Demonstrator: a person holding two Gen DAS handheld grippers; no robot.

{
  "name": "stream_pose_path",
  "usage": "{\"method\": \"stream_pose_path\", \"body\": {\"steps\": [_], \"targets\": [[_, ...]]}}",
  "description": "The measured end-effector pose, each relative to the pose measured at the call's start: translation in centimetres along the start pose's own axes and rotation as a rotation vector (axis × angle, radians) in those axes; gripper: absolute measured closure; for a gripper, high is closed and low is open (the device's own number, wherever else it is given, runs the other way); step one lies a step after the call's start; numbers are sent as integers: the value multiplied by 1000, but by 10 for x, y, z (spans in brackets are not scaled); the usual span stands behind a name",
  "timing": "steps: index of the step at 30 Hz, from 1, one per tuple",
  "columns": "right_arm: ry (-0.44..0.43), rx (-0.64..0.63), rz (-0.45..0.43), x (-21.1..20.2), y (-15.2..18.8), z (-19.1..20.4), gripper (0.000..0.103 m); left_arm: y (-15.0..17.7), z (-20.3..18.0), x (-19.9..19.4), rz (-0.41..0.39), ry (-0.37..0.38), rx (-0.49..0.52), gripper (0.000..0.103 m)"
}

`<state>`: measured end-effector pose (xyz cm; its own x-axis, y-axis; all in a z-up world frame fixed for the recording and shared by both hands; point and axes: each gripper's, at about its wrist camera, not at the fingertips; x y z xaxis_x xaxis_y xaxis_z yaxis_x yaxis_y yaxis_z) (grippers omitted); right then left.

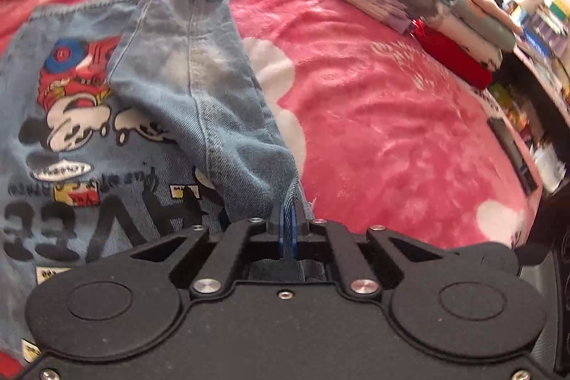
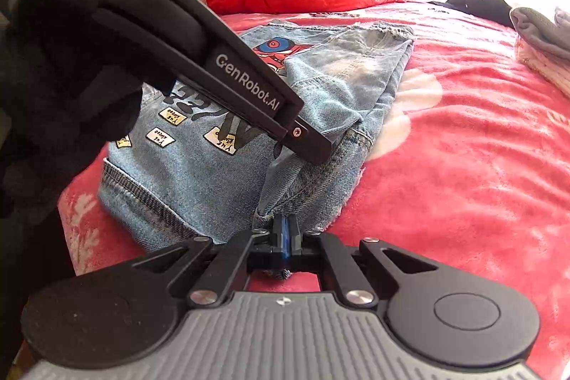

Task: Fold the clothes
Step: 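Regrasp the sleeve edge with the left gripper and smooth it flat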

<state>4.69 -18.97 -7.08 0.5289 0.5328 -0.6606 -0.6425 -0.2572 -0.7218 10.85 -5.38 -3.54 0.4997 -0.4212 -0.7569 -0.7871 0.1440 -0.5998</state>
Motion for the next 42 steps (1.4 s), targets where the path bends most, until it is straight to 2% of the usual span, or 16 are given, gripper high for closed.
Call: {"method": "stream_pose_path", "body": {"steps": [2,5,7,12,14,18,21,24,26,27,30,33,36,38,42], "targets": [[-5,9,1,0,0,-1,98,1,1,1,-5,-2,-17,101],[-10,20,2,0,0,-2,98,2,-4,4,-9,-21,26,101],[-26,53,5,-1,-1,-7,98,4,0,7,-6,12,22,96],[-47,103,11,-2,0,-12,98,5,13,-4,-48,106,-27,94],[-56,124,13,-3,0,-14,98,6,14,-15,-67,119,-7,94],[-71,171,16,-3,1,-20,98,13,8,-33,-63,111,76,94],[-74,176,15,-4,1,-20,98,19,-9,-33,-40,60,181,82],[-77,187,-9,-11,-1,-23,91,25,-19,-26,-23,9,234,82],[-77,197,-43,-17,-1,-26,86,27,-19,-23,-25,-10,223,84],[-71,190,-44,-17,-1,-27,84,27,-18,-21,-19,-26,222,96],[-53,174,-49,-14,-2,-26,85,29,-10,-18,-10,-24,184,101],[-44,212,-73,-17,-4,-33,85,30,0,-19,-24,4,103,102],[-53,223,-29,-8,-3,-36,85,27,5,-19,-37,41,21,103],[-51,167,14,1,0,-27,85,27,5,-19,-40,61,-7,103],[-43,130,8,1,0,-21,85,28,1,-14,-33,62,-10,103]]}}
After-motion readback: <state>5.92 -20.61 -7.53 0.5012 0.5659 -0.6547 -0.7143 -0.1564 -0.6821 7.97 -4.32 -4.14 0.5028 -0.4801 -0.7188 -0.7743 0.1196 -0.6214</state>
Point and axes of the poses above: each gripper's, at about its wrist camera, not at the fingertips, and x roughly the way its jaws point, z to its left, y to its underside, and after that the axes turned 6 degrees about x, right-handed
